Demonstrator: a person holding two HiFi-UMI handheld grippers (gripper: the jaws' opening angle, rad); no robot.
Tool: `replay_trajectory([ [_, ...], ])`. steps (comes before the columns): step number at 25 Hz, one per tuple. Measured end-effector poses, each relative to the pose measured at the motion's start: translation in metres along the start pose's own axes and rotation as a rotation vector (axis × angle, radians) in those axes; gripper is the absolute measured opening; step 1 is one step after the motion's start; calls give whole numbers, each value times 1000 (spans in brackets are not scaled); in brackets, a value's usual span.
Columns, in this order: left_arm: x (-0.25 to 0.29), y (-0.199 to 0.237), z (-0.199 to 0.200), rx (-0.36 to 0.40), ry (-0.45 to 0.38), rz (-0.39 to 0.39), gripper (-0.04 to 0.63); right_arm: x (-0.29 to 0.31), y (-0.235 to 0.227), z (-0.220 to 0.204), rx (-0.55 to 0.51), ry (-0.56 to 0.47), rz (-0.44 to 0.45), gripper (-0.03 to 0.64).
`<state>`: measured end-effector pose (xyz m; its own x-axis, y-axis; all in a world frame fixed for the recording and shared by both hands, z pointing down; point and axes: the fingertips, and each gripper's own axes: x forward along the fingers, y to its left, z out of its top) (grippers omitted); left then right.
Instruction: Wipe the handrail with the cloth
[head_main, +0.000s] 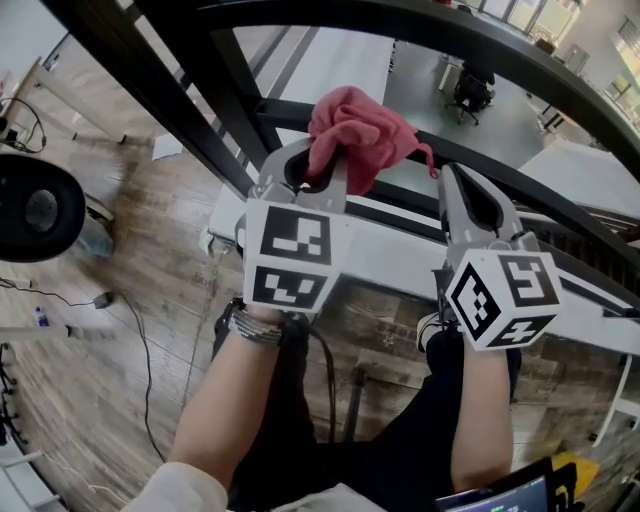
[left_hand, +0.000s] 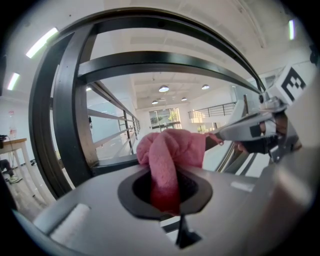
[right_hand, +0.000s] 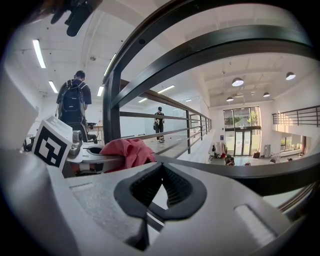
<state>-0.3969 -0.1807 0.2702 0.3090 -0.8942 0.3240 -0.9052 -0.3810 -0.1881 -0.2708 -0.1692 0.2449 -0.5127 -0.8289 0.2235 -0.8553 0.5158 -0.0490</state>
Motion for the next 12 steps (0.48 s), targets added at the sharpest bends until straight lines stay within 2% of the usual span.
replay_trajectory([
  [12,4,-26,9,22,-17,-72,34,-6,-8,3,17,-5,-5,2],
])
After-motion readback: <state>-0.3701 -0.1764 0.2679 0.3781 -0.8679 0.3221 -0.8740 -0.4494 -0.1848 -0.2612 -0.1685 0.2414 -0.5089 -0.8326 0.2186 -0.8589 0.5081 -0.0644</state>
